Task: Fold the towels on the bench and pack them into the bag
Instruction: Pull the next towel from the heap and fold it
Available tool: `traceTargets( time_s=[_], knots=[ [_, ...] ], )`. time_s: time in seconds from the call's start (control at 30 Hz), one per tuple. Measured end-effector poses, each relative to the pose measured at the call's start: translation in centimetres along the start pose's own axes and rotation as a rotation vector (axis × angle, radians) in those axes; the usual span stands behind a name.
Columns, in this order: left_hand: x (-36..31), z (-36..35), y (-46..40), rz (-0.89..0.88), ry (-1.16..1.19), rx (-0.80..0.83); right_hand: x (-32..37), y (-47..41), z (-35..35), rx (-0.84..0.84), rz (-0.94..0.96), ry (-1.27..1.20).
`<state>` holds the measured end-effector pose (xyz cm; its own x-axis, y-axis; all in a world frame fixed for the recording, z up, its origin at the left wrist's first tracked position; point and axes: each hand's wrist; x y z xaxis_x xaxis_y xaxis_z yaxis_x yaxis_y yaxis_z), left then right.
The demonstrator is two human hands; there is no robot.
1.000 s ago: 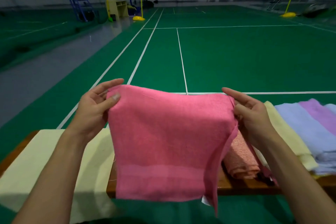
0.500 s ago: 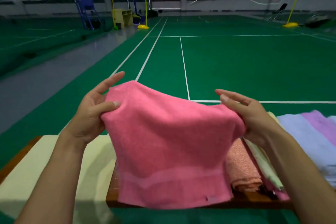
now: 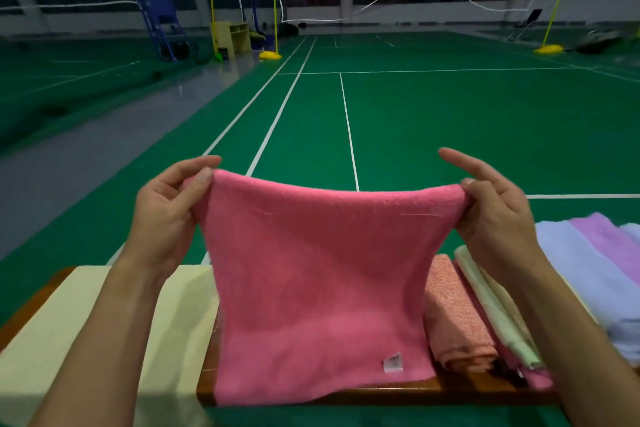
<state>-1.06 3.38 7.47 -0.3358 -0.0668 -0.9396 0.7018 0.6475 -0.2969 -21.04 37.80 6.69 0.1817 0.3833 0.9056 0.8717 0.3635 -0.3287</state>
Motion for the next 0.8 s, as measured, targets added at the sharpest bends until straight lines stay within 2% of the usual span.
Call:
traceTargets(
  time_s=[0.07,0.17,0.23,0.37,0.47,0.53,0.67,0.8],
  knots=[
    [-0.5,0.0,-0.2,-0.026,0.052,0.027,0.3,0.2,-0.1,0.004,-0.006,-0.044],
    [-0.5,-0.2,-0.1,-0.033,-0.087,0.026,0.8,0.9,-0.2,0.122,-0.041,-0.045],
    [-0.5,0.0,0.1,-0.038,-0.177,0.039,1.1,0.9,0.4,0.174,-0.030,0.045],
    [-1.4,0.5,0.3,-0.048,-0.398,0.075,1.7,0.1,1.6,0.163,0.085,0.447],
    [-1.7,0.6,0.4,0.064,-0.425,0.169,1.6,-0.5,1.6,0.122,0.209,0.845],
    [-1.7,0.7,0.3,0.088,-0.502,0.180,1.3,-0.7,1.8,0.080,0.251,0.989],
    [-0.7,0.4,0.0,-0.091,-0.877,0.043,1.1,-0.6,1.3,-0.008,0.364,1.134],
    [-0.2,-0.4,-0.4,-0.259,-0.938,-0.152,0.8,-0.3,0.6,-0.095,0.426,1.132]
  ],
)
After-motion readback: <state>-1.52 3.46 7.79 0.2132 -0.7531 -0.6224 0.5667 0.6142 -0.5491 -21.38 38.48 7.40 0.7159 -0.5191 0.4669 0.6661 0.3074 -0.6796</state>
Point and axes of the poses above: each hand's wrist, its own y-axis away from the middle knuckle, its own z-axis out of the back of the hand, x = y × z, and after that the axes turned 3 degrees about z, right-handed
